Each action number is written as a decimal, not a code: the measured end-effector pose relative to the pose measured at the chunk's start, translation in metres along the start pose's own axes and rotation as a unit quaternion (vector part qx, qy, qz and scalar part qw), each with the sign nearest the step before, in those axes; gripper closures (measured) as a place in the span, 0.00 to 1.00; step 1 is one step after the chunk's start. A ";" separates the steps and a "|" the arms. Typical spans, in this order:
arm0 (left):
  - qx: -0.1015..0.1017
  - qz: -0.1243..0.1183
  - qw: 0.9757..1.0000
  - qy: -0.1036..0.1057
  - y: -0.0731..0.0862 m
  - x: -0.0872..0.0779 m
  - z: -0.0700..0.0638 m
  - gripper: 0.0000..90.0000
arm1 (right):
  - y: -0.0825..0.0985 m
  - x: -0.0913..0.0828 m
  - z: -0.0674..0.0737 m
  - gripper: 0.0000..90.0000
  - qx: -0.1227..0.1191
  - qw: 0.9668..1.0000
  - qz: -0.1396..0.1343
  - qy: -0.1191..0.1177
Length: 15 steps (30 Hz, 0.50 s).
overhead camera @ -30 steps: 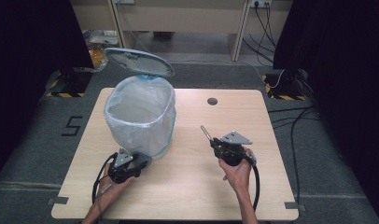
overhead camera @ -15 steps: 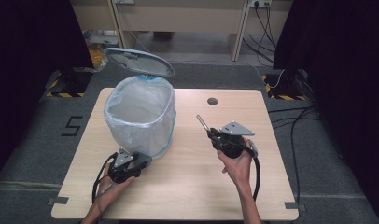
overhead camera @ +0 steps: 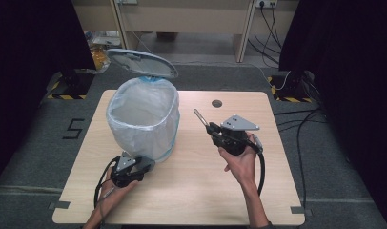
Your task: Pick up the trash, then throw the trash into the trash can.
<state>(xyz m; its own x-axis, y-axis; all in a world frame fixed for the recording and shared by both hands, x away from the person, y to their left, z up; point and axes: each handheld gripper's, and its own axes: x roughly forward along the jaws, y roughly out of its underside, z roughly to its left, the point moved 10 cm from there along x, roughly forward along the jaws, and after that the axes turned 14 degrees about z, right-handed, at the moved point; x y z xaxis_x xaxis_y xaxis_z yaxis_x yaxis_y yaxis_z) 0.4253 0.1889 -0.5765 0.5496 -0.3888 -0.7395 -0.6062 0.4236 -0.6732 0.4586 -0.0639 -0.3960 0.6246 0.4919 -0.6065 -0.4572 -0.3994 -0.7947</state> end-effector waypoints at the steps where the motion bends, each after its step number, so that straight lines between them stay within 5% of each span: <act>1: 0.000 0.000 1.000 0.000 0.000 0.000 0.000 0.55 | -0.003 -0.002 0.000 0.88 -0.001 1.000 -0.003 0.000; 15: 0.001 0.001 1.000 0.000 0.000 0.000 0.000 0.56 | -0.033 -0.005 0.013 0.88 -0.020 1.000 -0.013 -0.008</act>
<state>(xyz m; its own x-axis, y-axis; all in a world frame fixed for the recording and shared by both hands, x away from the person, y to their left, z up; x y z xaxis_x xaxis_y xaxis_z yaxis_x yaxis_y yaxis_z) 0.4251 0.1889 -0.5765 0.5478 -0.3882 -0.7411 -0.6061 0.4264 -0.6714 0.4624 -0.0430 -0.3675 0.6260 0.5139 -0.5866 -0.4147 -0.4177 -0.8085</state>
